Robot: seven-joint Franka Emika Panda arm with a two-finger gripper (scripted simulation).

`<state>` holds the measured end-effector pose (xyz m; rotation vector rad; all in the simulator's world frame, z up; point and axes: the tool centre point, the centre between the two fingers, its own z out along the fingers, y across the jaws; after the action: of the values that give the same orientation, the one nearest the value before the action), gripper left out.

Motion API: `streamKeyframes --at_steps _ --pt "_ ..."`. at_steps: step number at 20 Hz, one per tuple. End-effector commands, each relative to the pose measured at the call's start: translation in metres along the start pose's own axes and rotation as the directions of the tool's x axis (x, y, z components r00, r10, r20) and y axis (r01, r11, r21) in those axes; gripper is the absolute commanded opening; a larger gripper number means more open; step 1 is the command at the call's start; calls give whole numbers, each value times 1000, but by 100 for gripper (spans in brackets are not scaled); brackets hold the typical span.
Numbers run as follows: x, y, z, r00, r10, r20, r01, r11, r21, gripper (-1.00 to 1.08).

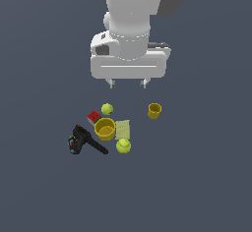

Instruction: Pick up a designated object from a clutter of objects.

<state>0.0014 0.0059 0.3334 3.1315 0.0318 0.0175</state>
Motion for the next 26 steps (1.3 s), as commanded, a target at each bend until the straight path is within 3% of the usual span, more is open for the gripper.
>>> streamKeyframes --at_steps 1,16,26 --pt "0 0 0 1000 0 0 0 1000 0 100" --pt "0 2 6 1000 6 9 -6 1000 -17 100" --pt "-9 24 55 999 -39 11 39 999 -3 100"
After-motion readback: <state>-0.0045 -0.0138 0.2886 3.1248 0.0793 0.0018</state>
